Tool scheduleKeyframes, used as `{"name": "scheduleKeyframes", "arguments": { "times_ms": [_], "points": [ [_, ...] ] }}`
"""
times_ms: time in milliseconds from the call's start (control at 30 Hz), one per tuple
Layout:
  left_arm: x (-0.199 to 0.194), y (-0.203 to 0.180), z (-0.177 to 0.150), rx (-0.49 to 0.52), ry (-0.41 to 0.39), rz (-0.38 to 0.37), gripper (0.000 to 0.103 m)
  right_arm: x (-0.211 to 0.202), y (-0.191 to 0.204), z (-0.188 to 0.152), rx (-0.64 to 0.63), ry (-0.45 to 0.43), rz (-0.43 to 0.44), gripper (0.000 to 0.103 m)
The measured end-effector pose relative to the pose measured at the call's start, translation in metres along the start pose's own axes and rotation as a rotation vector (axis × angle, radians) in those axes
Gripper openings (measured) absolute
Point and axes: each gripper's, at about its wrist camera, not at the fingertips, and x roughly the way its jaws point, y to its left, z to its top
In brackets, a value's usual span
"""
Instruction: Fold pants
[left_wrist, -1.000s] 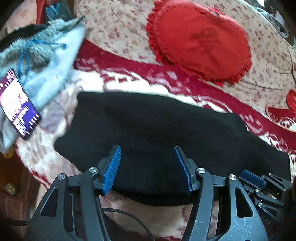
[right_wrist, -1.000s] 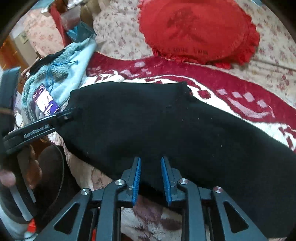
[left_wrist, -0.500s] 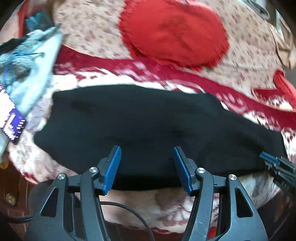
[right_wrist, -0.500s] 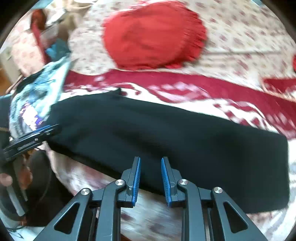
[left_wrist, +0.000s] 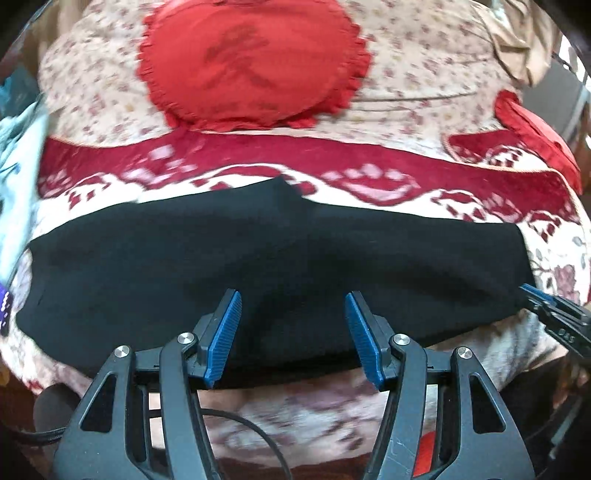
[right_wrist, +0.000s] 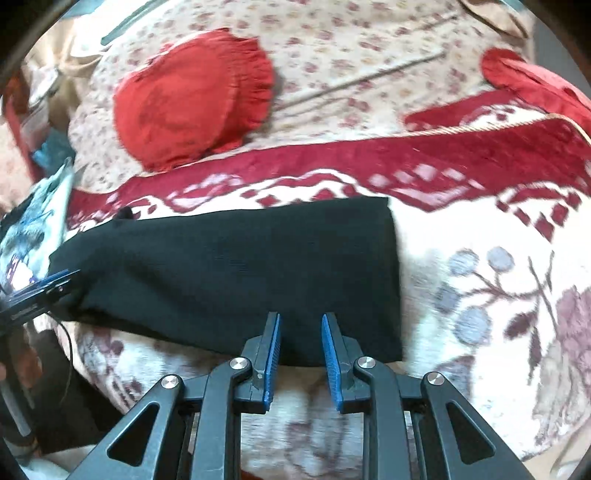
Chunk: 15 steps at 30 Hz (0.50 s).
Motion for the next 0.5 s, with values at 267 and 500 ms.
{"name": "scheduleKeyframes", "arguments": {
  "times_ms": [267, 500],
  "points": [
    [0.016, -0.053, 0.016, 0.103, 0.037, -0.085, 0.058, -0.01, -0.013, -0.003, 0.013, -0.015, -0.007, 0.021],
    [0.034, -0.083, 0.027, 0.136, 0.084, -0.169, 0.058, -0.016, -0.019, -0.004, 0.028, -0.028, -0.019, 0.024]
  ]
}}
